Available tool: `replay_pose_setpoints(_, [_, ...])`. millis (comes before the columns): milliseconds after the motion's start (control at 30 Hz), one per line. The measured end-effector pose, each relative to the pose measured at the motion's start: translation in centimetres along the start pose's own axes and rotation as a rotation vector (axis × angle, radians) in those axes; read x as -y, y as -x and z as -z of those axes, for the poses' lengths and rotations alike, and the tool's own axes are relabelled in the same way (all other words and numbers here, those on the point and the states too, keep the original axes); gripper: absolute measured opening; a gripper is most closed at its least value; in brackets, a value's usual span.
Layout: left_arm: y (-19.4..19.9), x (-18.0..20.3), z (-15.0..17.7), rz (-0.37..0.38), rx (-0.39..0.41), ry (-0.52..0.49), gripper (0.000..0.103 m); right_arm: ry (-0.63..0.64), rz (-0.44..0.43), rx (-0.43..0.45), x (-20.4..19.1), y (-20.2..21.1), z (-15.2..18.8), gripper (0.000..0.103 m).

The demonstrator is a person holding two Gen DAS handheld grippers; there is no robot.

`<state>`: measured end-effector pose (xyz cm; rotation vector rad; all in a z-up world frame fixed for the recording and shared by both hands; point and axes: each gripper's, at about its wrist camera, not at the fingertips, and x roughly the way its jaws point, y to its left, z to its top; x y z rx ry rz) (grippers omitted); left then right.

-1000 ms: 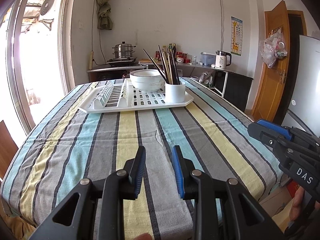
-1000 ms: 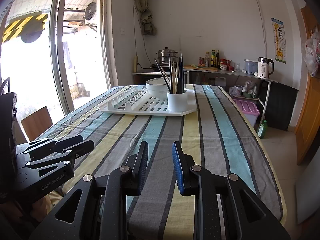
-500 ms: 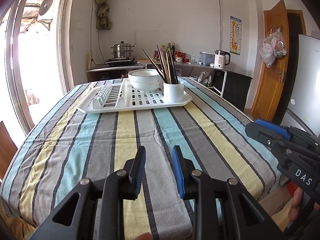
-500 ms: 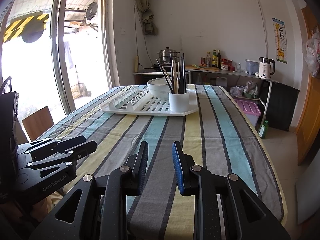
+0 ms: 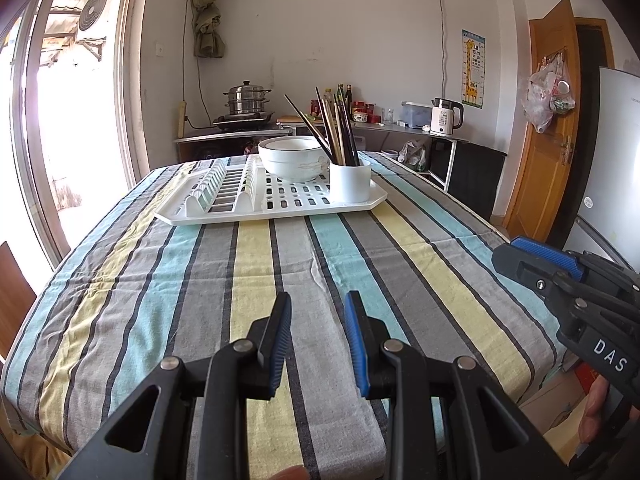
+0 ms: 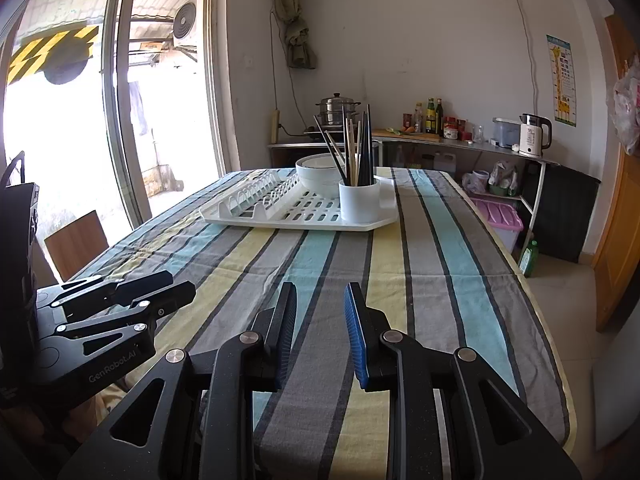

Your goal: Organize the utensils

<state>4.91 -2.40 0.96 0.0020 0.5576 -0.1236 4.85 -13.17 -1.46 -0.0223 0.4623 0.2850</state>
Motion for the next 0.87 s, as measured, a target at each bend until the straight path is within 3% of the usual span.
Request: replay_pose_setpoints(867, [-0.94,0.08,0.38,-0.004,-0.018,-0.001,0.029,0.003,-0.005,-0.013,0.33,-0.75,0.39,0.025])
